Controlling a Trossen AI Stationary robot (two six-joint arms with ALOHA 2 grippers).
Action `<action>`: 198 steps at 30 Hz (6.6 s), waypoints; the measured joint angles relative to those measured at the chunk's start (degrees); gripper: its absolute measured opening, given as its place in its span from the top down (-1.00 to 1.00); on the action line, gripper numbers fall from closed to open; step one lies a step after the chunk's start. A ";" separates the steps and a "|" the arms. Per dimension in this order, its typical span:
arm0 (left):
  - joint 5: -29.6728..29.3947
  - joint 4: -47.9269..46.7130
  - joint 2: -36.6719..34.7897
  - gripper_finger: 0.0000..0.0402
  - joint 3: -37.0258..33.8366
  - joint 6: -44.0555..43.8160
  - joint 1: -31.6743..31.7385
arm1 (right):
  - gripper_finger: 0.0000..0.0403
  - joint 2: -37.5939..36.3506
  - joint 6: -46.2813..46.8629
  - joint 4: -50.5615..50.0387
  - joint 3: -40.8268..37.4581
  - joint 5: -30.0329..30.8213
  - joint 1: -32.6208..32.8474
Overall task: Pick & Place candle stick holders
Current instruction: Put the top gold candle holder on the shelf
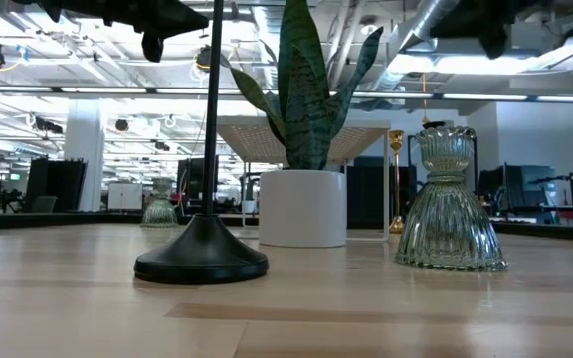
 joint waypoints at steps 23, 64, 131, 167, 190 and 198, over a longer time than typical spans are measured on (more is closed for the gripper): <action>1.55 -0.04 0.00 0.98 0.00 0.01 -0.04 | 1.00 10.80 -16.19 -5.64 -0.01 -28.87 -36.36; 1.51 0.02 0.00 0.98 -0.04 0.00 -0.02 | 1.00 39.84 -34.51 0.66 -0.01 -38.01 -48.88; 1.52 0.00 0.02 0.98 -0.04 -0.20 -0.03 | 0.90 32.49 -32.33 12.42 0.76 -38.60 -45.04; 1.51 -0.02 0.02 0.98 -0.04 -0.20 -0.02 | 0.90 55.16 -32.34 -9.90 49.78 -37.57 -34.94; 1.53 -0.15 0.01 0.98 -0.04 -0.20 -0.02 | 0.59 59.39 -32.95 -9.51 51.86 -37.60 -35.59; 1.52 -0.25 0.02 0.98 -0.04 -0.19 -0.03 | 0.09 59.13 -32.95 -9.33 51.81 -37.58 -34.79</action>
